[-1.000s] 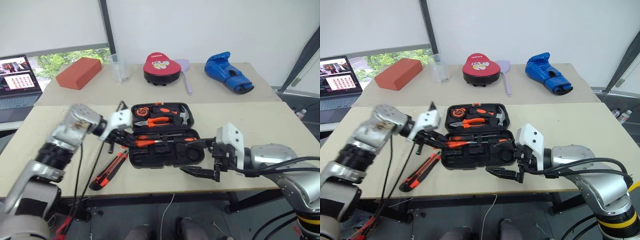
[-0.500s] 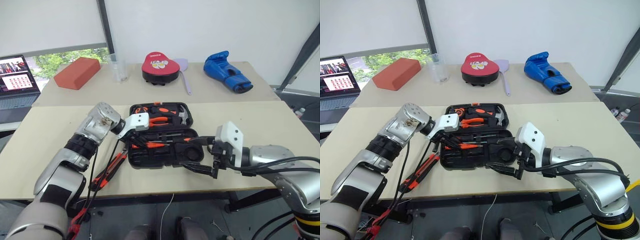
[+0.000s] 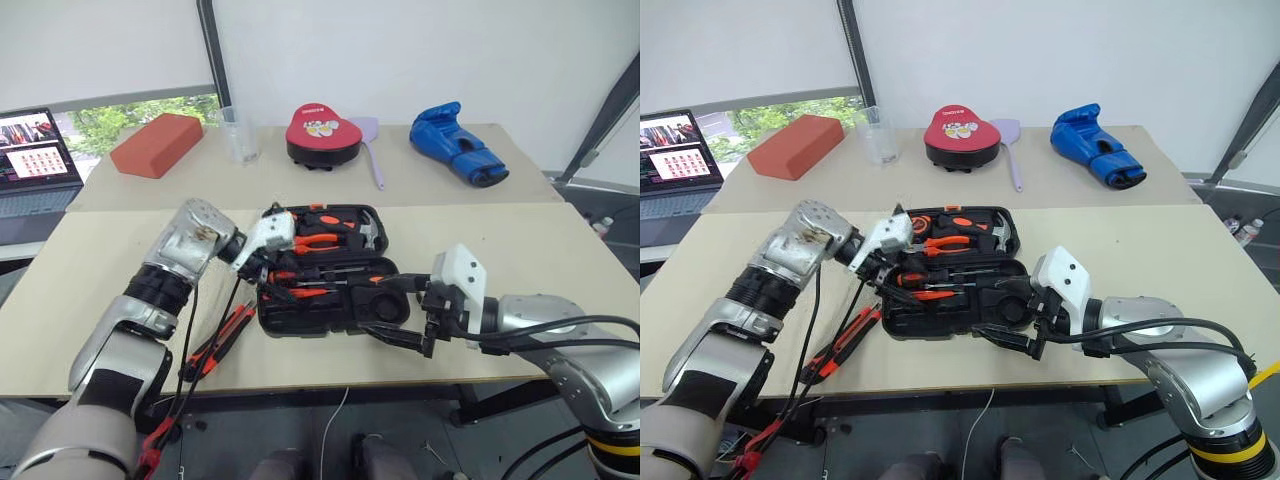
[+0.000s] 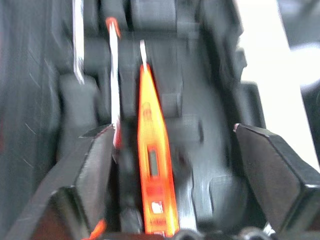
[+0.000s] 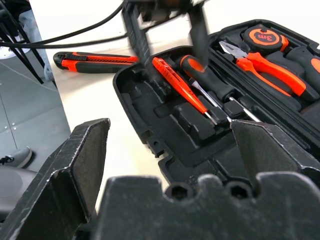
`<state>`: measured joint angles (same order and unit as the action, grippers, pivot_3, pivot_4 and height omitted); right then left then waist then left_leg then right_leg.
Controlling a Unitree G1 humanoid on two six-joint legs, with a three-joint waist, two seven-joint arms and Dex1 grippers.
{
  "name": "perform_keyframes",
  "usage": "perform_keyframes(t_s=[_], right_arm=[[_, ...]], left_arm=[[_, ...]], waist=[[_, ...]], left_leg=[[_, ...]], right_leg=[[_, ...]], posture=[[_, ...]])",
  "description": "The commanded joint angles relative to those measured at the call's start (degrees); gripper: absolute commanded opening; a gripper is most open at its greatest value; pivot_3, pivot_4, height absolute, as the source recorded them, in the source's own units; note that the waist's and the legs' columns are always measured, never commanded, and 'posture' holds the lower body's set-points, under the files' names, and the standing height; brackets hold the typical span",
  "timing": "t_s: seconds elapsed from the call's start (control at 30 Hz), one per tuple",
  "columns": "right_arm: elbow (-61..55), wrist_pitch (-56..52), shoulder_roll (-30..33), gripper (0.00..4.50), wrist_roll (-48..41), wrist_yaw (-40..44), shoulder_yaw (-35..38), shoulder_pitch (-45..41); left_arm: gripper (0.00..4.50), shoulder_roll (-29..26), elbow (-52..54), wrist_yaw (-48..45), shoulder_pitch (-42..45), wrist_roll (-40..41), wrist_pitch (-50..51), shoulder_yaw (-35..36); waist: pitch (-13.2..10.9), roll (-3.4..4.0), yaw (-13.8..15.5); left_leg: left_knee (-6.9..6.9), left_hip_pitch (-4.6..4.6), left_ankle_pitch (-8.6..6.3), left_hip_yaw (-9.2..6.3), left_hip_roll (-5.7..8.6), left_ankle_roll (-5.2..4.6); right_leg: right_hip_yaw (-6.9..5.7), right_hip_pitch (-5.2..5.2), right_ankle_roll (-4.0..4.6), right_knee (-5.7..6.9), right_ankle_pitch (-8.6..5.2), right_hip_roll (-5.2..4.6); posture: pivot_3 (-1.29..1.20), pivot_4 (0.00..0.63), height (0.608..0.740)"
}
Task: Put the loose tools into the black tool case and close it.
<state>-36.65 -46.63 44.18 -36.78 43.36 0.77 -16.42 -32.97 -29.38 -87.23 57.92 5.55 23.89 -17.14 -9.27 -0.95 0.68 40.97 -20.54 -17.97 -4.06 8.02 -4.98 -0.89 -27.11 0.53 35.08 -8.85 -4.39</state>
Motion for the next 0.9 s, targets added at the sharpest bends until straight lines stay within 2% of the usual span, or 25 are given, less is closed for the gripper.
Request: perform_keyframes(t_s=[0.03, 0.3, 0.53, 0.73, 0.9], right_arm=[[-1.9, 1.6, 0.0, 4.50, -0.8, -0.1, 2.0, 0.1], [-1.1, 1.7, -0.4, 4.50, -0.6, -0.1, 1.6, -0.4], [-0.6, 1.5, -0.8, 4.50, -0.8, -0.2, 1.4, -0.5], [0.2, 1.2, -1.6, 4.50, -0.8, -0.5, 1.3, -1.0], [0.5, 0.9, -1.9, 4.50, -1.0, -0.9, 1.7, -1.0]], left_arm=[[3.16, 1.5, 0.6, 4.7, -2.4, 3.3, 0.5, 5.2], [0.10, 4.1, 2.6, 11.3, -9.9, 5.3, -0.8, 9.0], [0.05, 2.7, 6.6, 11.6, -13.5, 3.5, 2.0, 6.1], [0.05, 3.3, 6.9, 12.9, -15.7, 0.0, -3.2, 2.1], [0.05, 4.7, 5.2, 14.6, -14.7, -0.7, -4.4, 1.7]], waist=[[0.0, 0.00, 0.0], [0.0, 0.00, 0.0], [0.0, 0.00, 0.1], [0.0, 0.00, 0.1], [0.1, -0.02, 0.4]], left_leg=[[0.00, 0.01, 0.00, 0.00, 0.00, 0.00], [0.04, 0.00, 0.00, 0.00, 0.00, 0.00], [0.05, 0.01, 0.00, 0.00, 0.00, 0.00], [0.02, 0.15, 0.00, 0.00, 0.01, 0.00], [0.04, 0.31, -0.01, 0.00, 0.01, 0.00]], right_leg=[[0.01, 0.00, 0.00, 0.00, 0.00, 0.00], [0.01, 0.02, 0.00, 0.01, 0.00, 0.00], [0.01, 0.04, 0.00, 0.02, 0.01, -0.02], [0.02, 0.17, 0.00, 0.00, 0.01, -0.02], [0.01, 0.39, -0.02, -0.04, 0.01, -0.02]], posture=[[0.00, 0.150, 0.740], [0.00, 0.150, 0.740], [0.00, 0.150, 0.740], [0.00, 0.150, 0.740], [0.00, 0.150, 0.740]])
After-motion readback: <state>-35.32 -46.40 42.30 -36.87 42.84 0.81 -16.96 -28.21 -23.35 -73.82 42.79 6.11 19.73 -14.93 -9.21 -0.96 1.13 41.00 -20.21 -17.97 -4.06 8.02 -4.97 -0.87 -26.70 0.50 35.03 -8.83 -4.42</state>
